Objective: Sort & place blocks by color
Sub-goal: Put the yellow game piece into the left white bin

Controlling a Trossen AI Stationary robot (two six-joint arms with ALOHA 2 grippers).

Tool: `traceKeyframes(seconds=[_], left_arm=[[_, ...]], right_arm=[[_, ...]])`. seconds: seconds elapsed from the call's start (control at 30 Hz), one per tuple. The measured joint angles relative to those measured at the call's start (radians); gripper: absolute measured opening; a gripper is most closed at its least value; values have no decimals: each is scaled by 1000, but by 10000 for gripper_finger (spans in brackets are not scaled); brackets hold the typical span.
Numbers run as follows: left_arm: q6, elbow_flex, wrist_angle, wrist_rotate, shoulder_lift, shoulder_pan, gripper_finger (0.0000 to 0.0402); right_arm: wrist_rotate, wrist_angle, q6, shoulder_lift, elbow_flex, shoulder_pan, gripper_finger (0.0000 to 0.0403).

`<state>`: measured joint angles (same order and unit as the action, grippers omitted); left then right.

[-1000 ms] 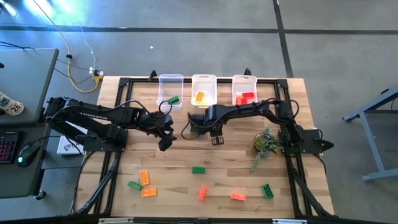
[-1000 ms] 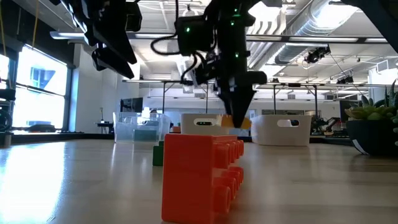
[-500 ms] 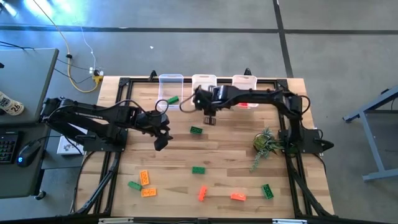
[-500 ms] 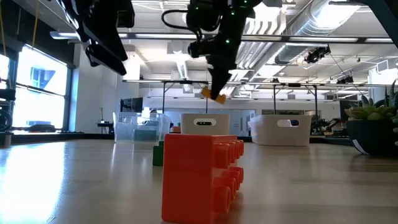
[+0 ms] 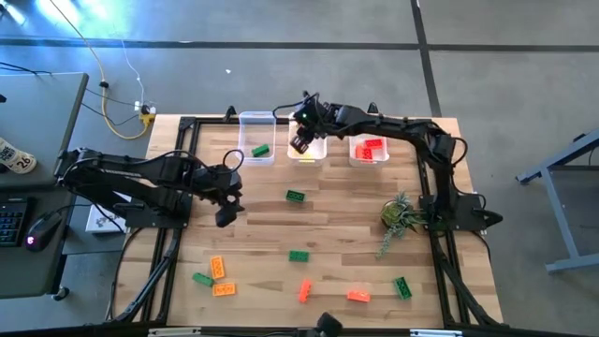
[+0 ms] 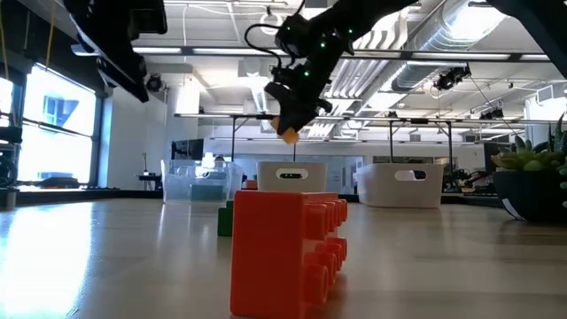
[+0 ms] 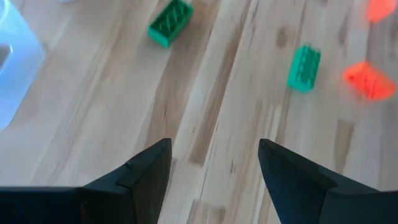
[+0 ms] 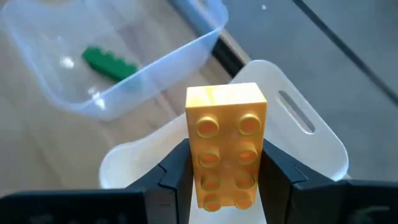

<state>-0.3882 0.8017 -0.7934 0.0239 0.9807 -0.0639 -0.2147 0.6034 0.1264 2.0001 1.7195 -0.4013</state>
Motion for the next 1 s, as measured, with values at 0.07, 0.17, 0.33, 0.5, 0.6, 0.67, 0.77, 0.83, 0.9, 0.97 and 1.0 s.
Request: traceKeyframes(seconds=[0.07, 0.17, 0.33, 0.5, 0.6, 0.67, 0.77, 0.83, 0.9, 0.97, 1.0], left_arm=[[14, 0, -27, -18, -10, 1, 229], [37, 0, -75, -62, -12, 9, 229], [69, 0, -162, -107, -12, 59, 229], [29, 0, -182, -107, -13, 143, 229], [-17, 0, -183, -106, -13, 208, 229], [-46, 0, -183, -107, -12, 259, 229], [-89, 0, -183, -108, -12, 337, 229], [-125, 0, -183, -108, -12, 389, 229], [-171, 0, -183, -108, -12, 441, 229], [-220, 0, -183, -108, -12, 492, 229], [-240, 0, -183, -107, -12, 516, 229]], right_arm=[[51, 13, 41, 11, 0, -24, 111], [115, 21, 84, 36, 0, -44, 114], [139, 70, 102, 67, 0, -50, 123], [163, 70, 75, 70, 0, -44, 131], [164, 69, 45, 70, 0, -43, 149], [163, 68, 38, 70, 0, -43, 167], [163, 64, 38, 70, 0, -43, 196], [163, 64, 31, 70, 0, -43, 212], [163, 64, 30, 70, 0, -43, 225], [166, 64, 30, 69, 0, -43, 234], [167, 63, 30, 69, 0, -43, 236]])
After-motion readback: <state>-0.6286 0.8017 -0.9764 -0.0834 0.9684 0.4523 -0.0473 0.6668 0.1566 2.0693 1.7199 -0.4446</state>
